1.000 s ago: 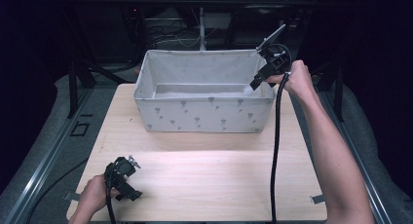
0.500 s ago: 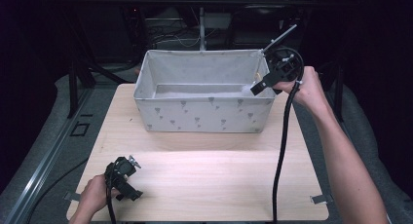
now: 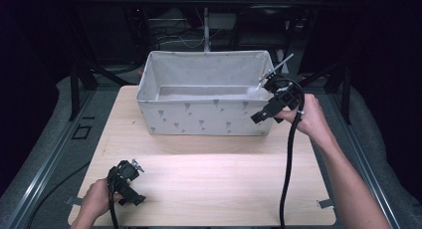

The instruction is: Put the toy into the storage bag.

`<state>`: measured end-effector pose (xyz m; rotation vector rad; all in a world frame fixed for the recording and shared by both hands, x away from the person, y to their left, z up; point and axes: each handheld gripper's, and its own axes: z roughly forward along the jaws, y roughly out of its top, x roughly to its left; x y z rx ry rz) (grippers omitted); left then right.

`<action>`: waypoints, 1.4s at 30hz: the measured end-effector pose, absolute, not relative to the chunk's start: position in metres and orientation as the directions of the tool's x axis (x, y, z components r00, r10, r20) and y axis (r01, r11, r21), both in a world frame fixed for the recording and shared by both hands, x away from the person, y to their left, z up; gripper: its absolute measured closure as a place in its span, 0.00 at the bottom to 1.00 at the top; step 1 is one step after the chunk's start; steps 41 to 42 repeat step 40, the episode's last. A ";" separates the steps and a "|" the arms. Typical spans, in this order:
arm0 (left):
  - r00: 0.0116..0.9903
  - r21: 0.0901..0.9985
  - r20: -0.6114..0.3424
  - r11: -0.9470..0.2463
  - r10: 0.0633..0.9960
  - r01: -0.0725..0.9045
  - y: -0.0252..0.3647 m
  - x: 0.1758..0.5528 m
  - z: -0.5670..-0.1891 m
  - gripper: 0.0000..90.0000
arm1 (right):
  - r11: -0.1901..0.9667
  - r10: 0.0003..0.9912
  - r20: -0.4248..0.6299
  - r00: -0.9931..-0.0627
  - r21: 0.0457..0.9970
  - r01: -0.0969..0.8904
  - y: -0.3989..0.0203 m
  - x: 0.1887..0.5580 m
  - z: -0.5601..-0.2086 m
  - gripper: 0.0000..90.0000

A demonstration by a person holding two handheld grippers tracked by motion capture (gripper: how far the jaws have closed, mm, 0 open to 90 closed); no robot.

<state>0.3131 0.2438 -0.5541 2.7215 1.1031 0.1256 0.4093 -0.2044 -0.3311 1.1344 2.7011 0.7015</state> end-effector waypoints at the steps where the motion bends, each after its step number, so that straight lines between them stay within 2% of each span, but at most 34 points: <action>1: 0.717 0.216 0.007 -0.701 0.697 0.679 0.244 0.313 -0.554 0.00 | 0.617 0.697 0.057 -0.715 0.459 0.639 -0.204 0.407 -0.333 0.08; 20: 0.721 0.208 0.006 -0.706 0.693 0.677 0.242 0.313 -0.556 0.00 | 0.624 0.677 0.141 -0.722 0.410 0.665 -0.197 0.371 -0.432 0.04; 29: 0.727 0.202 0.002 -0.712 0.687 0.672 0.240 0.314 -0.557 0.00 | 0.669 0.655 0.158 -0.739 0.332 0.665 -0.189 0.363 -0.481 0.04; 42: 0.730 0.209 -0.009 -0.713 0.683 0.669 0.238 0.315 -0.557 0.00 | 0.699 0.643 0.129 -0.755 0.305 0.647 -0.185 0.357 -0.503 0.07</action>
